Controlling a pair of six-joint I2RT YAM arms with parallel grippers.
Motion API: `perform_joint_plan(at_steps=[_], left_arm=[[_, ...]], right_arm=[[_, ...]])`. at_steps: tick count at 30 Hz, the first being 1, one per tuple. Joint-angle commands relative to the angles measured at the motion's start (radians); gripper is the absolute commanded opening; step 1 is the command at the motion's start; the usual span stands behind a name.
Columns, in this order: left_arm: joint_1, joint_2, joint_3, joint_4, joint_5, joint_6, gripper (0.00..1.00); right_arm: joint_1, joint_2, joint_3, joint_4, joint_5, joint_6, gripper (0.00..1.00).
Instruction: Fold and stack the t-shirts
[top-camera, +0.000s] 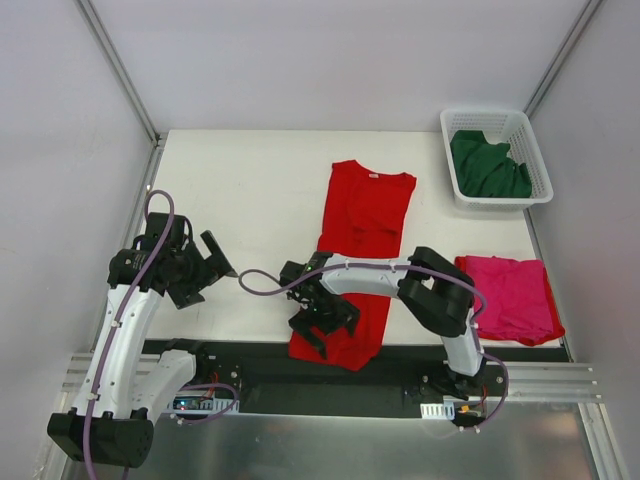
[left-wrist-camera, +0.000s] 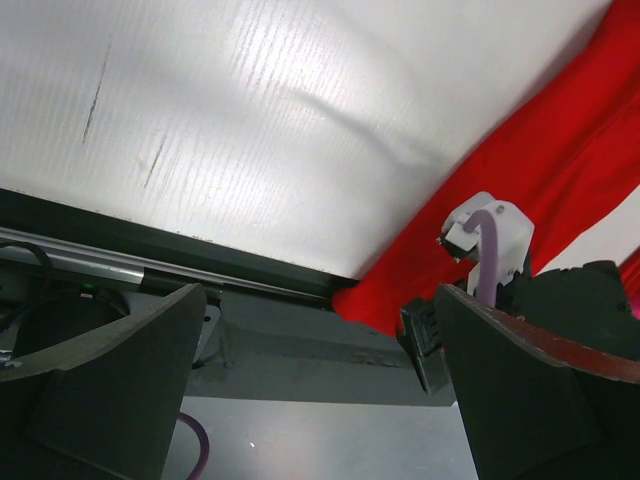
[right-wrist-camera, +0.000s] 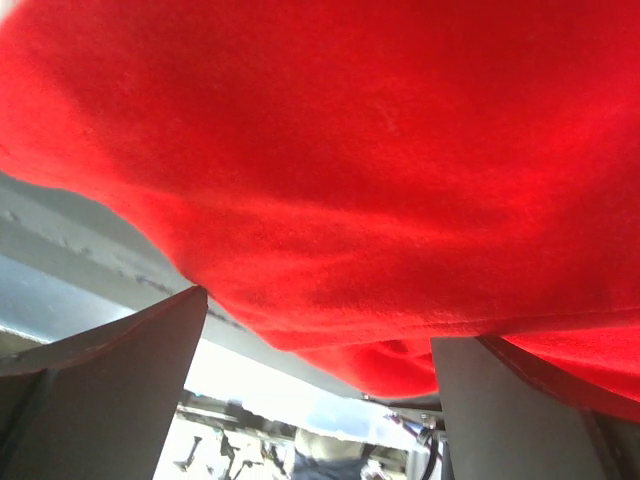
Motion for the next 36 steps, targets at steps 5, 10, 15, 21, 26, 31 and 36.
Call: perform_joint_plan(at_steps=[5, 10, 15, 21, 26, 31, 36], left_arm=[[0.011, -0.007, 0.015, -0.012, 0.003, 0.007, 0.99], [0.011, -0.004, 0.021, -0.010, 0.011, 0.007, 0.99], [0.011, -0.005, 0.013, -0.009, 0.022, 0.005, 0.99], [0.011, -0.005, 0.001, -0.004, 0.031, 0.002, 0.99], [0.011, -0.007, 0.001, -0.004, 0.031, 0.002, 0.99], [0.011, -0.011, -0.005, -0.004, 0.031, 0.000, 0.99], [0.011, 0.002, -0.002, 0.002, 0.034, -0.001, 0.99]], right_arm=[[-0.010, -0.057, 0.047, -0.043, 0.025, -0.036, 0.96], [-0.189, -0.074, 0.234, -0.086, 0.144, 0.020, 0.96], [-0.405, 0.050, 0.438, -0.165, 0.203, 0.019, 0.96], [-0.504, 0.281, 0.694, -0.250, 0.288, -0.010, 0.96], [-0.526, 0.394, 0.783, -0.319, 0.323, 0.002, 0.96], [-0.529, 0.444, 0.763, -0.339, 0.329, 0.002, 0.96], [-0.527, 0.484, 0.774, -0.299, 0.273, -0.032, 0.96]])
